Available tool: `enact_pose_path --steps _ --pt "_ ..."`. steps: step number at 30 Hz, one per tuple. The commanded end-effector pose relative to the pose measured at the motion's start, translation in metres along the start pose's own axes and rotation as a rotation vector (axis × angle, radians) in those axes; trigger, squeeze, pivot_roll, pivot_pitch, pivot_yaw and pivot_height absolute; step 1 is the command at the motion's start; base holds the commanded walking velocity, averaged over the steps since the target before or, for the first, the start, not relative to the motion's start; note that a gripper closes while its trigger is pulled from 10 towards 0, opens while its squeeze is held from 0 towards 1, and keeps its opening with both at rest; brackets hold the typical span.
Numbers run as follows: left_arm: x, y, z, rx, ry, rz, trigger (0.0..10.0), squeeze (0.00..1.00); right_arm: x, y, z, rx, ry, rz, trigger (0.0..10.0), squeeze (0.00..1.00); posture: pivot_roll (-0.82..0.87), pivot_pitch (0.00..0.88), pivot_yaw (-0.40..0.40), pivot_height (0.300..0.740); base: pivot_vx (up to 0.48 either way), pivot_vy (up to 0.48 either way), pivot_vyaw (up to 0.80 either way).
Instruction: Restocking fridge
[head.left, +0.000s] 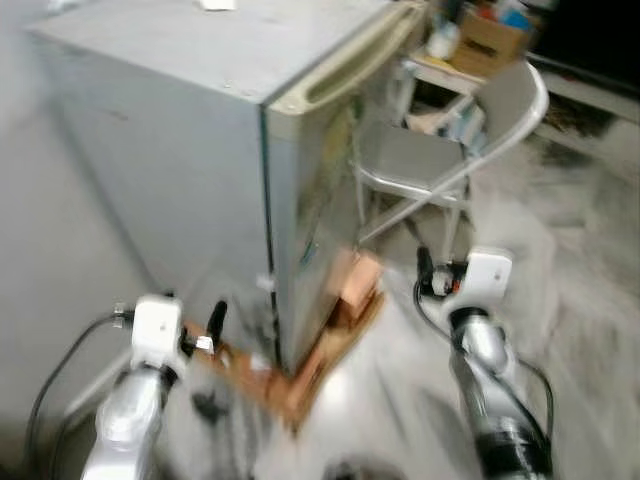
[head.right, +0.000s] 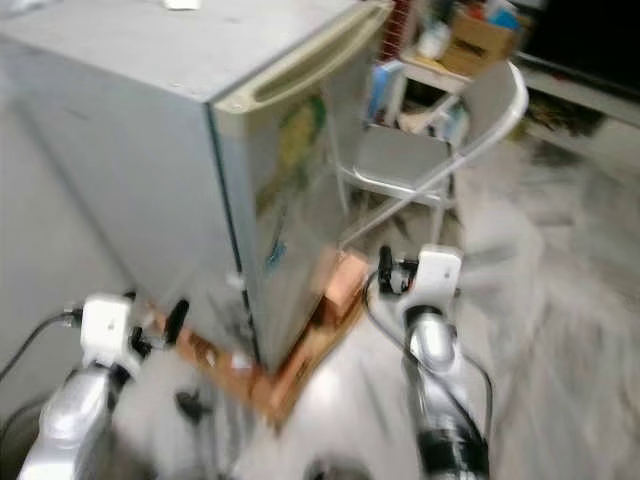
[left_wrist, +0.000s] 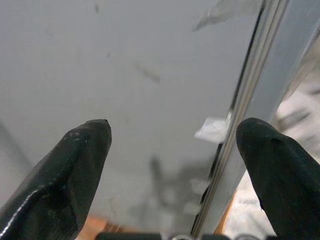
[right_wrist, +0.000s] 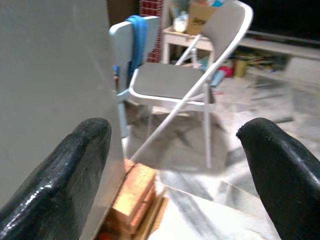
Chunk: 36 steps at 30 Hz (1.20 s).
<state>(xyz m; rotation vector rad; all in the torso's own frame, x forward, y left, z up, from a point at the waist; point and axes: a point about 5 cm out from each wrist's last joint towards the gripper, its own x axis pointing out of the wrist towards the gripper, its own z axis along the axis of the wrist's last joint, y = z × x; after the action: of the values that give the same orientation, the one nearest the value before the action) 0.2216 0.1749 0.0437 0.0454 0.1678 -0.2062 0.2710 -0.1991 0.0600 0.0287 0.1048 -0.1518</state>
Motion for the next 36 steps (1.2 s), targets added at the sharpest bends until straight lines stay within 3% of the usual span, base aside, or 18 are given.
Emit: enact_pose_path --steps 1,21,28,36 --pt "-0.004 0.009 -0.002 0.032 0.013 0.022 10.0 0.0 0.004 0.009 0.008 0.009 -0.029 0.023 10.0 0.0 0.07 0.0 -0.051 0.74 0.0 0.0 -0.5" --pt "-0.005 0.011 0.004 -0.027 -0.025 -0.05 10.0 0.0 0.001 0.01 0.003 -0.015 0.008 0.032 10.0 0.0 0.07 0.0 -0.059 0.74 0.0 0.0 -0.73" --pt "0.002 0.017 0.009 -0.017 -0.05 -0.011 10.0 0.0 -0.014 0.01 -0.017 -0.019 0.125 0.104 10.0 0.0 0.07 0.0 -0.07 0.74 0.0 0.0 -0.34" --pt "0.013 0.01 0.016 -0.059 -0.063 -0.077 10.0 0.0 -0.024 -0.004 -0.033 -0.064 0.259 0.122 10.0 0.0 0.05 0.001 -0.077 0.74 0.0 0.0 0.0"
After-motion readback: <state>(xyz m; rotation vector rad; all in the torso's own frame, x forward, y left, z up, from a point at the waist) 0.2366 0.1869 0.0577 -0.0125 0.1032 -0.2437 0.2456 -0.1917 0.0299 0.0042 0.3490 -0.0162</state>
